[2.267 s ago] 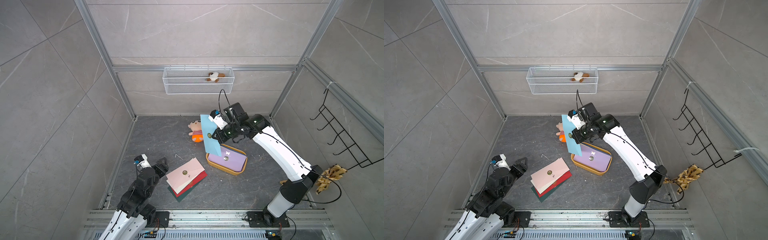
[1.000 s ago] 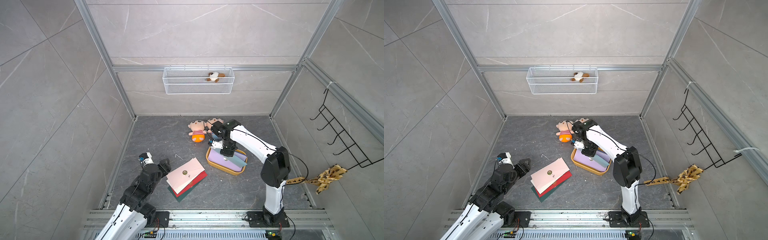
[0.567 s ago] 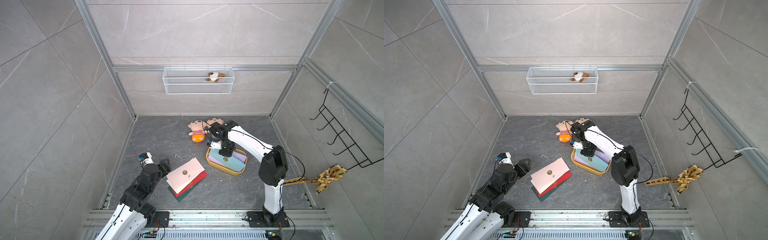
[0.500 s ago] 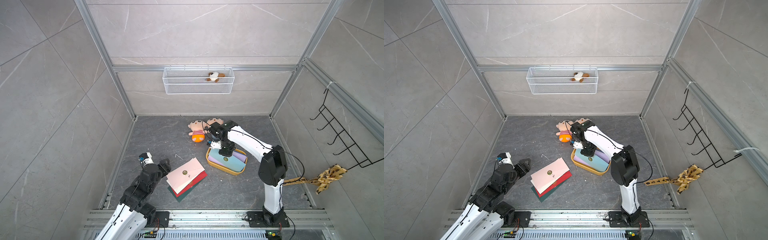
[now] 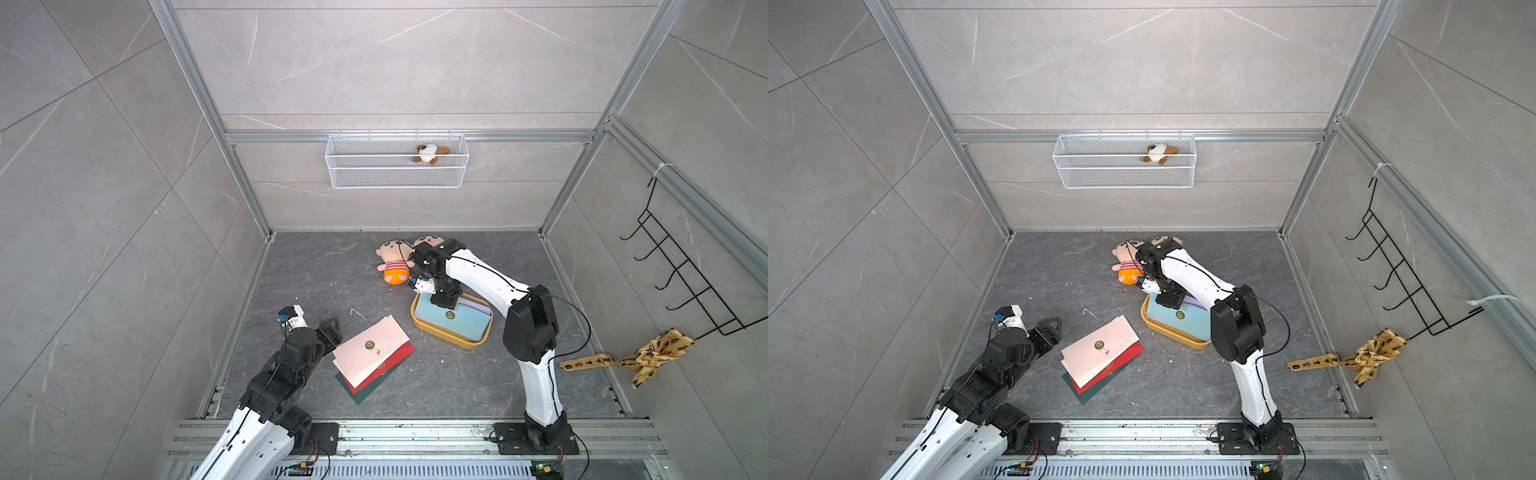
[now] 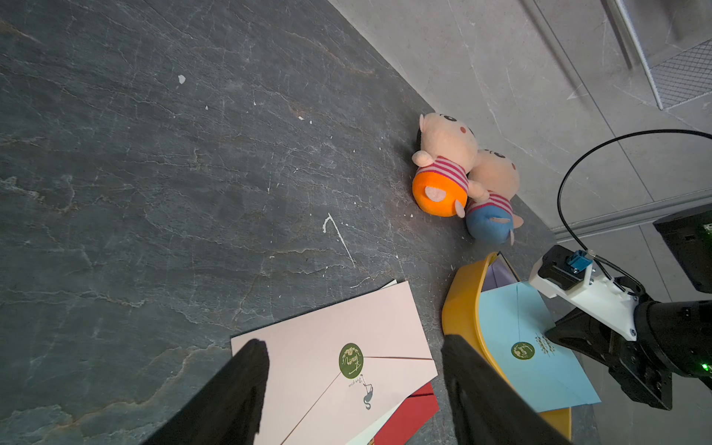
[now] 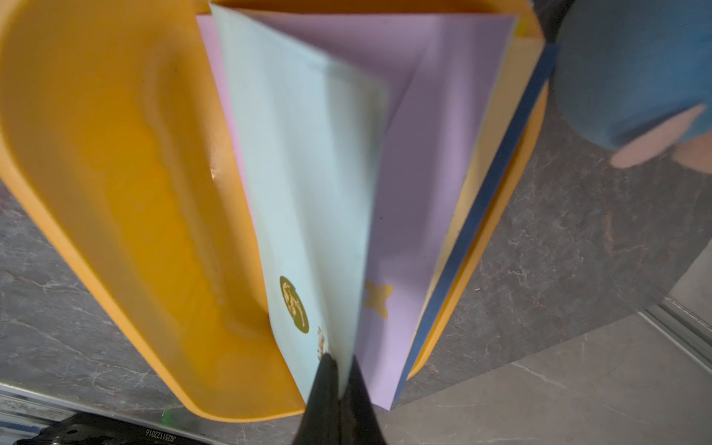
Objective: Put the sealed envelopes into the storage box
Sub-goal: Place the envelope in the storage box.
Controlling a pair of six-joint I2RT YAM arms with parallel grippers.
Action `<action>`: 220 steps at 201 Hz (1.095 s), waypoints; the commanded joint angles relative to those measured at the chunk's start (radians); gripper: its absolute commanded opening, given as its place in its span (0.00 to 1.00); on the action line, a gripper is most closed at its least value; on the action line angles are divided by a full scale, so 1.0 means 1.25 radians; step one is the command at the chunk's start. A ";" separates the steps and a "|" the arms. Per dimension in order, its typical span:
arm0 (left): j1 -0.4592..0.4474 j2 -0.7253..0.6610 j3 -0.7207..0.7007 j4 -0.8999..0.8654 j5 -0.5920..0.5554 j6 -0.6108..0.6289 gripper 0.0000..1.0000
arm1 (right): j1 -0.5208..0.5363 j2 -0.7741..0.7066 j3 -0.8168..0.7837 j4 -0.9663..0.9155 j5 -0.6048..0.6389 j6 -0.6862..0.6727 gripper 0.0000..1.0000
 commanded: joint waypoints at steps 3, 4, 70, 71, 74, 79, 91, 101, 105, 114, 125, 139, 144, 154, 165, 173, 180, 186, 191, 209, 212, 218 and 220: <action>-0.002 -0.003 -0.004 0.016 0.005 0.013 0.76 | 0.000 0.002 0.037 -0.028 -0.032 0.006 0.00; -0.002 -0.003 -0.004 0.016 0.005 0.013 0.76 | 0.000 0.002 0.037 -0.029 -0.033 0.004 0.00; -0.002 0.007 0.000 0.011 0.004 0.011 0.76 | 0.000 0.008 0.040 -0.003 0.028 0.034 0.32; -0.003 0.008 0.000 0.011 0.004 0.011 0.76 | 0.000 0.007 0.040 -0.002 0.029 0.035 0.33; -0.002 0.009 0.001 0.009 0.003 0.011 0.76 | 0.000 0.006 0.043 0.001 0.034 0.040 0.34; -0.003 0.010 0.001 0.009 0.001 0.010 0.76 | -0.001 0.005 0.048 0.004 0.041 0.048 0.35; -0.002 0.012 0.000 0.006 -0.003 0.006 0.76 | -0.004 -0.001 0.069 0.010 0.053 0.074 0.39; -0.002 0.014 0.001 0.006 -0.008 0.004 0.76 | -0.008 -0.012 0.089 0.014 0.058 0.102 0.40; -0.002 0.015 0.001 0.005 -0.010 0.002 0.76 | -0.011 -0.019 0.091 0.019 0.056 0.111 0.41; -0.002 0.017 0.001 0.003 -0.018 0.002 0.76 | -0.014 -0.043 0.085 0.045 0.055 0.129 0.43; -0.003 0.020 0.002 -0.002 -0.026 -0.003 0.76 | -0.019 -0.083 0.064 0.085 0.055 0.150 0.46; -0.003 0.028 0.002 -0.005 -0.034 -0.007 0.76 | -0.029 -0.142 0.020 0.145 0.054 0.181 0.48; -0.003 0.031 0.002 -0.005 -0.036 -0.009 0.76 | -0.031 -0.165 0.003 0.171 0.054 0.192 0.49; -0.002 0.036 0.002 -0.006 -0.039 -0.012 0.76 | -0.037 -0.215 -0.041 0.232 0.054 0.213 0.50; -0.002 0.041 -0.001 -0.005 -0.041 -0.019 0.76 | -0.044 -0.280 -0.099 0.313 0.055 0.244 0.52; -0.002 0.043 -0.006 -0.005 -0.043 -0.025 0.76 | -0.051 -0.330 -0.142 0.378 0.055 0.272 0.53; -0.002 0.042 -0.009 -0.004 -0.042 -0.029 0.76 | -0.057 -0.376 -0.190 0.438 0.056 0.299 0.55; -0.002 0.042 -0.014 -0.004 -0.042 -0.033 0.76 | -0.063 -0.415 -0.231 0.489 0.057 0.327 0.59; -0.002 0.042 -0.018 -0.002 -0.041 -0.039 0.76 | -0.066 -0.447 -0.265 0.529 0.060 0.355 0.64; -0.002 0.039 -0.032 0.001 -0.038 -0.053 0.76 | -0.075 -0.551 -0.389 0.656 0.036 0.440 0.73; -0.003 0.039 -0.034 0.001 -0.038 -0.055 0.76 | -0.075 -0.565 -0.407 0.673 0.031 0.455 0.74; -0.002 0.039 -0.036 0.000 -0.038 -0.060 0.76 | -0.076 -0.591 -0.438 0.700 0.023 0.488 0.75; -0.002 0.038 -0.037 0.000 -0.038 -0.060 0.76 | -0.076 -0.598 -0.448 0.706 0.021 0.500 0.75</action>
